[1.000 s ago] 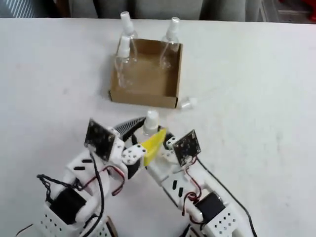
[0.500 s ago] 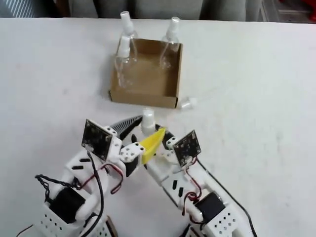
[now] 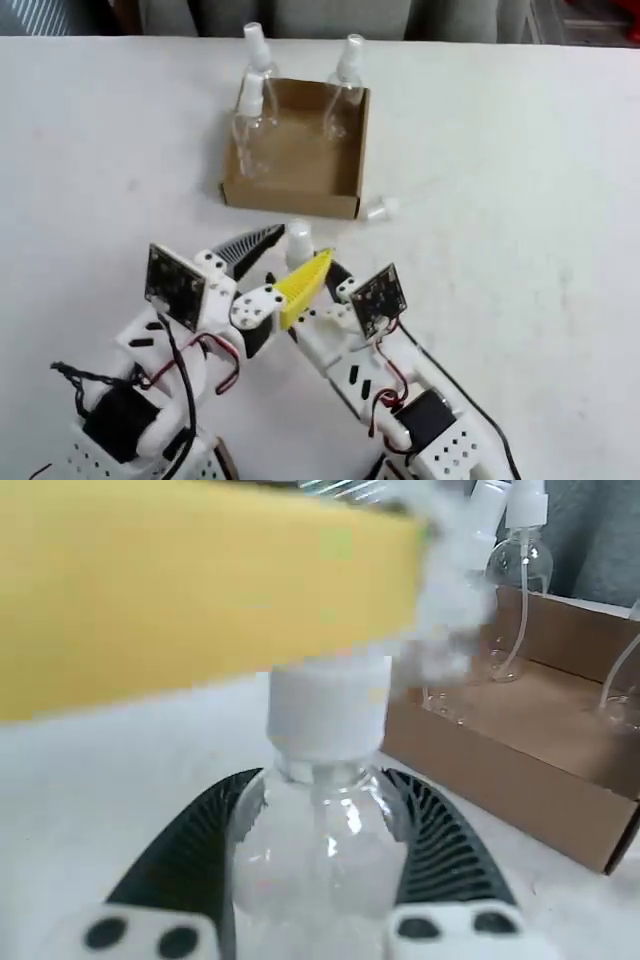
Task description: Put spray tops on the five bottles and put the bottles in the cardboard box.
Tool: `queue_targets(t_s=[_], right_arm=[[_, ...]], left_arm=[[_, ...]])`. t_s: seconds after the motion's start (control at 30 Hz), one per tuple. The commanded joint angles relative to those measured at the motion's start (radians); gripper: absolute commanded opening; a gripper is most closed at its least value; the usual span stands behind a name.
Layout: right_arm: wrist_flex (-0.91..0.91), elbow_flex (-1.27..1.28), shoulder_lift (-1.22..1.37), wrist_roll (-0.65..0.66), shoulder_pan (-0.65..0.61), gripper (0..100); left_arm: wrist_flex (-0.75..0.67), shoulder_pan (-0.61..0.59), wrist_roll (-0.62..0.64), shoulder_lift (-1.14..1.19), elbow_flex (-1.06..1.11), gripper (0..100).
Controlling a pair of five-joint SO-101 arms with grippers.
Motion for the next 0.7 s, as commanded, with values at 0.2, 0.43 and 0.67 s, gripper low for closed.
queue_targets(t_s=[0.2, 0.43, 0.67], right_arm=[[0.004, 0.006, -0.008, 0.011, 0.016, 1.6], [0.002, 0.006, -0.008, 0.011, 0.018, 1.6], [-0.022, 0.006, -0.008, 0.011, 0.071, 1.6]], left_arm=[[0.110, -0.012, -0.008, -0.010, -0.172, 22], [0.123, -0.041, -0.008, -0.010, -0.166, 5], [0.127, -0.171, -0.009, -0.010, -0.147, 6]])
